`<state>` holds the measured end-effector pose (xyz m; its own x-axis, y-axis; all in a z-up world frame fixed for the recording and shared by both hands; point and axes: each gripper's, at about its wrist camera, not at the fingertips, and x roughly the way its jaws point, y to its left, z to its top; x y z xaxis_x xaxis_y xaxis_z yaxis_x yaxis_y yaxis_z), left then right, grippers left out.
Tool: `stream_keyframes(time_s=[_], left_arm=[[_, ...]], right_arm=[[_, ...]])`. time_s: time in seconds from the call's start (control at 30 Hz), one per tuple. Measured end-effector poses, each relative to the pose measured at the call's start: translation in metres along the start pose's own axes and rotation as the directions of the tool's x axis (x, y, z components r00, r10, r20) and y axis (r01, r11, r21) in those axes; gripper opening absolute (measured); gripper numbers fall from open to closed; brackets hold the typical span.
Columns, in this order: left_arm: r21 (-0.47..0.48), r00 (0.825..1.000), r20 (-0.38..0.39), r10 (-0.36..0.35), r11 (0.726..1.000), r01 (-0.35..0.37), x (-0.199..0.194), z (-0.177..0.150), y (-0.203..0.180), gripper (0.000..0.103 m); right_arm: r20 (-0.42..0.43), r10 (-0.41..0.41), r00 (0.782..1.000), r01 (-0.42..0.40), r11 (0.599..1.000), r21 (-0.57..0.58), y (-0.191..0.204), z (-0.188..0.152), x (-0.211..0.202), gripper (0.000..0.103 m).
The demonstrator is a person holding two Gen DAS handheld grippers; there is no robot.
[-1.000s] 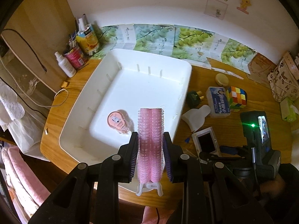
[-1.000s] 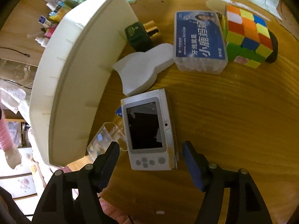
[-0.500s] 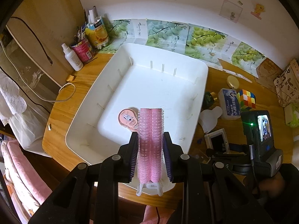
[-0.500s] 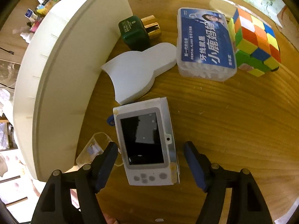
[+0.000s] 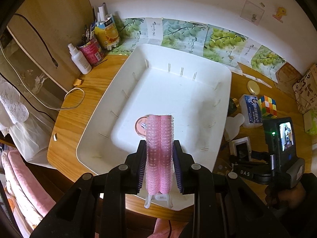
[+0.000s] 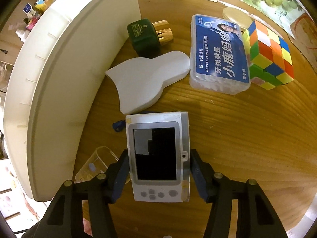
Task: Organize rigid objects
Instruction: 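Lift the curler with the left gripper while the right carries the white gadget toward the tray, then open the left gripper to drop the curler while the right releases the white gadget into the tray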
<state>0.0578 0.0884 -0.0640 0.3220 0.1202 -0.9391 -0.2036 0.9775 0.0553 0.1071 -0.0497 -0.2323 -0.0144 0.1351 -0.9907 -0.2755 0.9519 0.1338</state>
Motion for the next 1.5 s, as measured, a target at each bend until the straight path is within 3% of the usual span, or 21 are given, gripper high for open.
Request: stream_keyframes(time_s=[0.1, 0.37, 0.83, 1.13, 1.5], left_arm=[[0.012, 1.0, -0.008, -0.002, 1.0, 0.002, 0.003, 0.0, 0.003, 0.028], [0.06, 0.999, -0.032, -0.008, 0.998, 0.009, 0.01, 0.001, 0.01, 0.028], [0.153, 0.998, -0.068, -0.008, 0.988, 0.019, 0.029, 0.006, 0.027, 0.028], [0.187, 0.998, -0.069, -0.003, 0.982, 0.015, 0.034, 0.011, 0.037, 0.028], [0.187, 0.998, -0.06, 0.029, 0.982, -0.017, 0.035, 0.015, 0.051, 0.029]], right_arm=[[0.001, 0.001, 1.0, -0.001, 1.0, 0.028, -0.03, 0.0, -0.007, 0.059], [0.036, 0.005, 0.999, -0.01, 0.991, 0.135, -0.061, -0.003, -0.017, 0.059], [0.229, -0.008, 0.973, -0.053, 0.964, 0.259, -0.091, -0.02, -0.086, 0.059], [0.345, 0.036, 0.938, -0.124, 0.964, 0.236, -0.047, -0.034, -0.131, 0.059], [0.405, 0.123, 0.906, -0.179, 0.978, 0.103, 0.006, -0.027, -0.127, 0.059]])
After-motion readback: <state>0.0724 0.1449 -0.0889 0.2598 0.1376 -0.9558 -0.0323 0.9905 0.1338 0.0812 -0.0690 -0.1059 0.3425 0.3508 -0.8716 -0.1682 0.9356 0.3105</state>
